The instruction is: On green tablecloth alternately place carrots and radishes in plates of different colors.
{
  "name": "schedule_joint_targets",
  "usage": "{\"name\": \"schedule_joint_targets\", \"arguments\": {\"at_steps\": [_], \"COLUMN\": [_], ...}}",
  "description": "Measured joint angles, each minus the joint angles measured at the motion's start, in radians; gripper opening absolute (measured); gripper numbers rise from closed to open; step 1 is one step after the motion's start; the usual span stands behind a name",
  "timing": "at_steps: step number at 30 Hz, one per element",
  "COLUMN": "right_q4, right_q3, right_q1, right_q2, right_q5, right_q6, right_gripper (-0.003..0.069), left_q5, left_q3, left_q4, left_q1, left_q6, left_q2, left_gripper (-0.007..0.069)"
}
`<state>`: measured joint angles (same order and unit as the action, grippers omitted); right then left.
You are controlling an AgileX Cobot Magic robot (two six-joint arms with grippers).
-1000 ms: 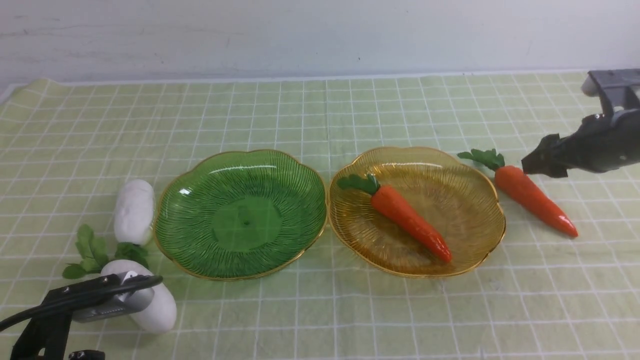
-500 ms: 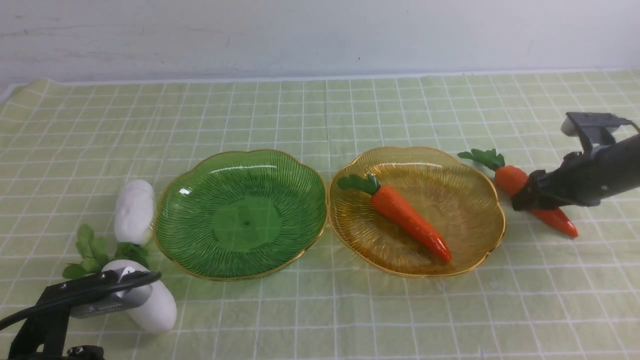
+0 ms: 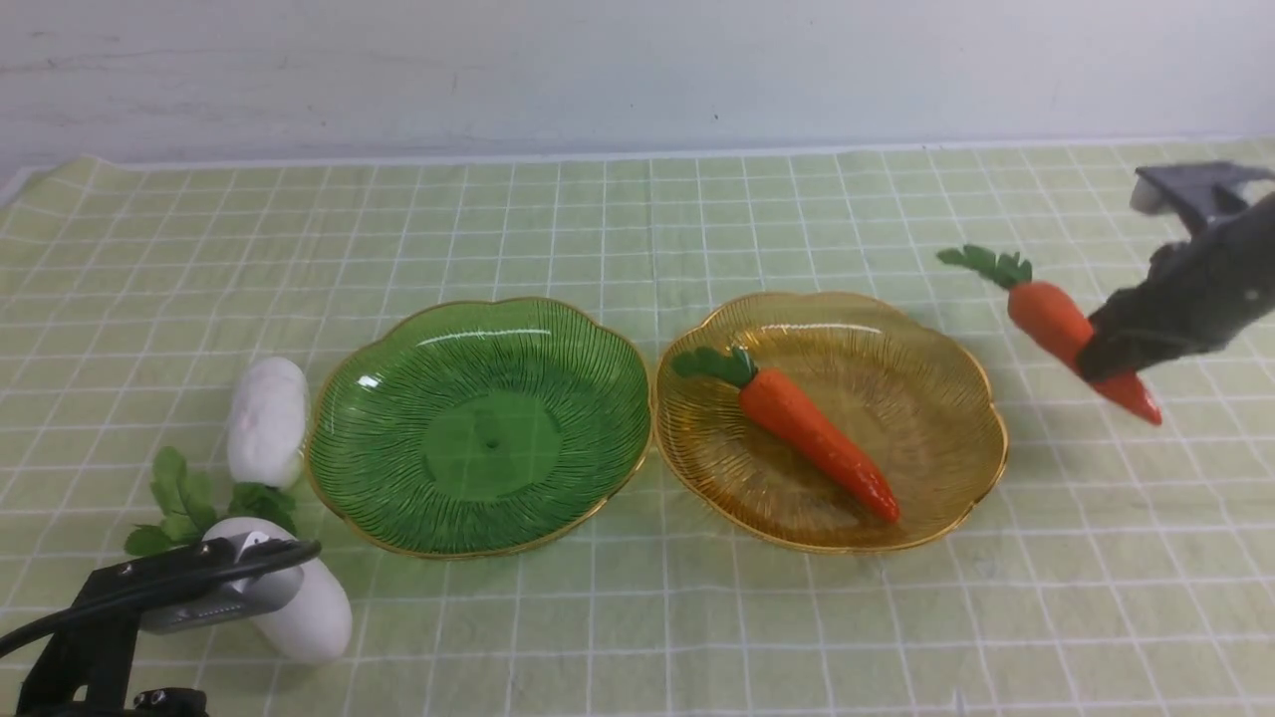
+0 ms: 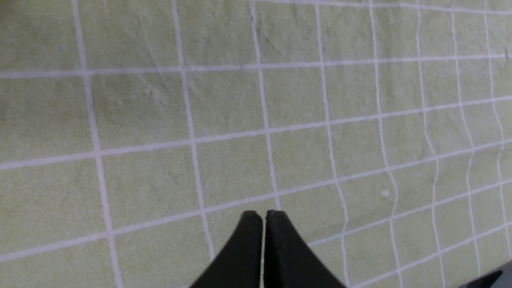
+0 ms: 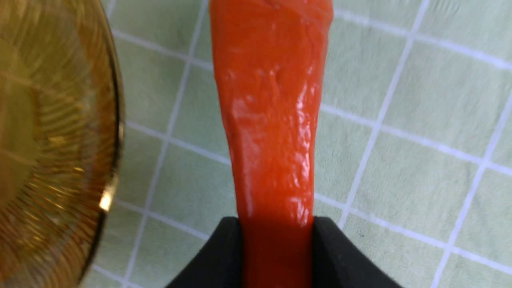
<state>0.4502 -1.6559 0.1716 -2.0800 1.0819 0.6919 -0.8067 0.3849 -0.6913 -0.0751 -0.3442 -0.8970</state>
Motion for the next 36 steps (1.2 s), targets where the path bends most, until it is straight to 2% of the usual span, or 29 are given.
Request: {"name": "schedule_joint_targets", "arguments": {"at_steps": [3,5,8,11,17,20,21,22,26,27,28,29,31,32,33,35,36], "right_q4": [0.020,0.061,0.189,0.213,0.074,-0.081,-0.081,-0.146,-0.271,-0.271,-0.313,-0.315,-0.341,-0.343,-0.343,-0.344,-0.344], "right_q3": [-0.122,-0.158,-0.181,-0.181,-0.181,-0.181,-0.181,-0.181,-0.181,-0.181,-0.181,-0.181,-0.181,-0.181,-0.181,-0.181,-0.181], "right_q1": [0.000,0.000,-0.014,-0.047,-0.180,-0.265,-0.265,-0.305,-0.368,-0.368,-0.395,-0.398,-0.425,-0.428,-0.436,-0.444,-0.447], "right_q2": [0.002,0.003,0.005,0.001,-0.040,-0.080,-0.080,-0.098,-0.116,-0.116,-0.117,-0.117,-0.113,-0.111,-0.104,-0.088,-0.064], "right_q5": [0.111,0.126,0.136,0.138,0.144,0.146,0.146,0.146,0.146,0.146,0.146,0.146,0.146,0.146,0.146,0.146,0.146], "right_q6": [-0.088,-0.128,-0.229,-0.260,-0.324,-0.403,-0.403,-0.451,-0.553,-0.553,-0.584,-0.586,-0.613,-0.615,-0.627,-0.642,-0.657], "right_gripper": [0.0201,0.0201,0.0201,0.0201,0.0201,0.0201,0.0201,0.0201,0.0227,0.0231,0.0274,0.0286,0.0379,0.0386,0.0430,0.0467,0.0486], "left_q5": [0.000,0.000,0.000,0.000,0.000,0.001,0.001,0.001,0.001,0.001,0.001,0.001,0.002,0.002,0.005,0.016,0.028], "left_q3": [0.000,0.000,0.000,0.000,0.000,0.000,0.000,0.000,0.000,0.000,0.000,0.000,0.000,0.000,0.000,0.000,0.004], "left_q4": [0.000,0.000,0.000,0.000,0.000,0.000,0.000,0.000,0.002,0.002,0.002,0.002,0.002,0.002,0.002,0.006,0.024], "left_q1": [0.000,0.000,0.000,0.000,0.000,0.000,0.000,0.000,0.000,0.000,0.000,0.000,0.000,0.000,0.000,0.000,0.000], "left_q6": [0.000,0.000,0.000,0.000,0.000,0.000,0.000,0.000,0.000,0.000,0.000,0.000,0.000,0.000,0.000,0.000,0.000], "left_q2": [-0.001,-0.001,-0.001,-0.001,-0.001,-0.001,-0.001,-0.001,-0.001,-0.001,-0.001,-0.001,-0.001,-0.001,-0.001,-0.001,-0.001], "left_gripper": [-0.0007,-0.0007,-0.0007,-0.0007,-0.0007,-0.0007,-0.0007,-0.0007,-0.0005,-0.0004,0.0001,0.0003,0.0035,0.0038,0.0057,0.0087,0.0120]}}
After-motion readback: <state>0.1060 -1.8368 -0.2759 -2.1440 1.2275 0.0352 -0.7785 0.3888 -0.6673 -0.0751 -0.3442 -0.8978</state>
